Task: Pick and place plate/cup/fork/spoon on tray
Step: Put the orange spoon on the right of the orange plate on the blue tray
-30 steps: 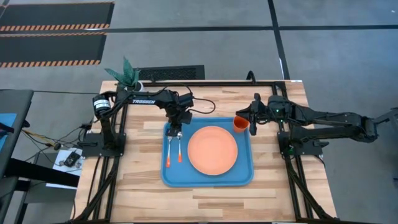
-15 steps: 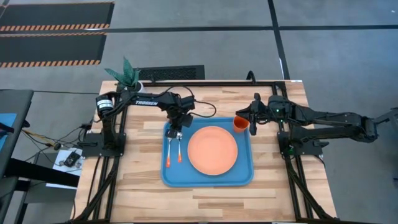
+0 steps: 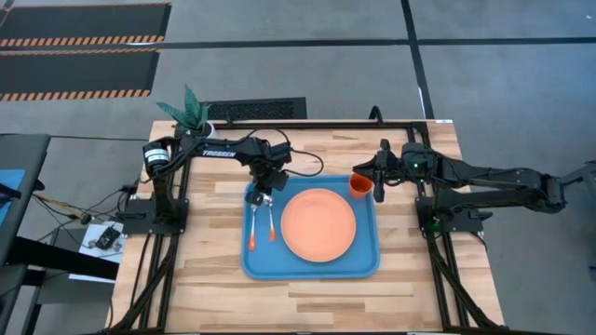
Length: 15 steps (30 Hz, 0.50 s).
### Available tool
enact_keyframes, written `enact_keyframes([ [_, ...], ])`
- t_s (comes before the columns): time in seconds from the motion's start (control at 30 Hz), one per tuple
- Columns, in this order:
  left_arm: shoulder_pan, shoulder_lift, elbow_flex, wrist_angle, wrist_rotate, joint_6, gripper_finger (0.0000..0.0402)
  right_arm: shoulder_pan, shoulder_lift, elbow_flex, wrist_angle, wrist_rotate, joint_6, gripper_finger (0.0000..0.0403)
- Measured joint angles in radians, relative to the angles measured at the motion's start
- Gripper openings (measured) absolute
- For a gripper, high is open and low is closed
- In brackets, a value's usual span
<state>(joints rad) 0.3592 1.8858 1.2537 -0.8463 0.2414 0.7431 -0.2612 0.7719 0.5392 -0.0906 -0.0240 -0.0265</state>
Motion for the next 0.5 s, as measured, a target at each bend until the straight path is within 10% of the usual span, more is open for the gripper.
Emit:
enact_keyframes([
  [0.5,-0.027,-0.001,0.0,0.01,-0.049,0.107,0.0001,0.0,0.0,0.0,-0.002,-0.001,0.0,0.0054],
])
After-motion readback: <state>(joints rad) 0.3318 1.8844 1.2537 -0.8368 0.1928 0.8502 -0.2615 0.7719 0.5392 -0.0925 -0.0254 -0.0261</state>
